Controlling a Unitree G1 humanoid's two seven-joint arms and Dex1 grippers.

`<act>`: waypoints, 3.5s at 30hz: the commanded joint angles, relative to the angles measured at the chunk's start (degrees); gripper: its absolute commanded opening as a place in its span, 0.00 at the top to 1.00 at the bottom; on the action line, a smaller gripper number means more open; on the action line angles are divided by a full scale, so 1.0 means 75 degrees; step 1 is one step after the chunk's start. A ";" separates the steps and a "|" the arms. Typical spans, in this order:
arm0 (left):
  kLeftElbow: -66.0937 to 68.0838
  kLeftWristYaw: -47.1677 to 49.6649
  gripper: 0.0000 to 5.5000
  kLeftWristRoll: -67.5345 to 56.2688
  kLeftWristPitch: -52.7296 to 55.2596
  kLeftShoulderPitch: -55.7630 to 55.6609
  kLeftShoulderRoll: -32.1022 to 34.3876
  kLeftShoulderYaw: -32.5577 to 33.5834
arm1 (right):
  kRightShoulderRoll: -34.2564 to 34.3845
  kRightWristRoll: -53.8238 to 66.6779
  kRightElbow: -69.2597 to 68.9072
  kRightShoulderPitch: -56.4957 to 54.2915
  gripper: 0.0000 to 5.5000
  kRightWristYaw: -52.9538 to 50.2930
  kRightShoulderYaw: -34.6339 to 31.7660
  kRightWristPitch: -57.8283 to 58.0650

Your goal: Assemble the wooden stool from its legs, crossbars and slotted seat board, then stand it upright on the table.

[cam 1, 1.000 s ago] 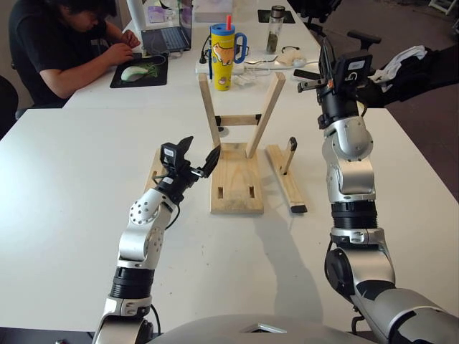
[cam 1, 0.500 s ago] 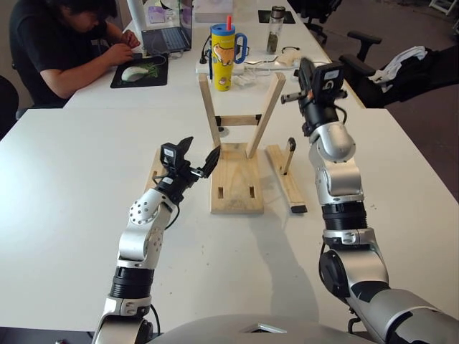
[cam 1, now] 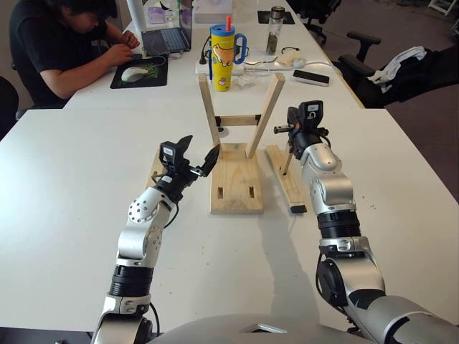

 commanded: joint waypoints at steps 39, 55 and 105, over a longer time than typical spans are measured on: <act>0.0048 -0.0161 0.02 -0.0234 0.0167 0.0102 -0.0067 0.0057 | -0.1337 0.0689 -0.3320 0.2795 0.44 0.1386 0.0556 0.5103; 0.0144 -0.0181 0.02 -0.0200 0.0141 0.0040 -0.0055 0.0057 | -0.1450 0.0610 -0.2554 0.2445 0.48 0.1573 0.0878 0.5421; 0.0242 -0.2343 0.09 -0.6290 0.6288 -0.1389 0.1312 0.1521 | -0.3569 0.8402 -0.4667 0.3331 0.63 0.6251 -0.1815 0.6645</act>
